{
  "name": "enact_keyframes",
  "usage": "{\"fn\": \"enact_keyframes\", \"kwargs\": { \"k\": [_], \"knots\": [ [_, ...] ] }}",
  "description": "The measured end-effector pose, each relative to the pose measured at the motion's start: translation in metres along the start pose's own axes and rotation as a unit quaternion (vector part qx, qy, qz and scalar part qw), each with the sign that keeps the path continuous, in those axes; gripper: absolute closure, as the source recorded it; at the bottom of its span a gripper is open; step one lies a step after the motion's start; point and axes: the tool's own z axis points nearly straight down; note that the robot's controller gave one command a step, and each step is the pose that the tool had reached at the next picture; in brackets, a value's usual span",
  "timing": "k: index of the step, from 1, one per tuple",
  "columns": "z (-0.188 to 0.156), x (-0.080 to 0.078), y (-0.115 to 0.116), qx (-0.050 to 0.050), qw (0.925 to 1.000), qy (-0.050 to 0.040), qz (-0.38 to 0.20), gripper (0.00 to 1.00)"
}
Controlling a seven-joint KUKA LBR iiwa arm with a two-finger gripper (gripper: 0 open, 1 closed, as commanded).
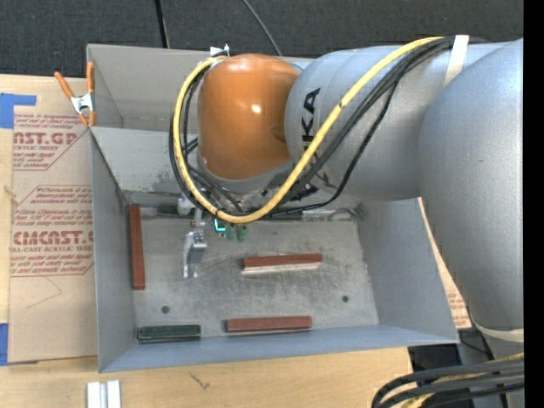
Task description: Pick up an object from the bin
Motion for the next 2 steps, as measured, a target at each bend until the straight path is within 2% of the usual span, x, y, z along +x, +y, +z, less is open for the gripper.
{"fn": "enact_keyframes", "kwargs": {
  "k": [1,2],
  "knots": [
    [-0.004,-0.002,-0.001,-0.001,1.0000,-0.0037,0.001,0.00],
    [0.006,0.007,-0.016,-0.002,0.9996,-0.0071,-0.028,0.00]
  ]
}}
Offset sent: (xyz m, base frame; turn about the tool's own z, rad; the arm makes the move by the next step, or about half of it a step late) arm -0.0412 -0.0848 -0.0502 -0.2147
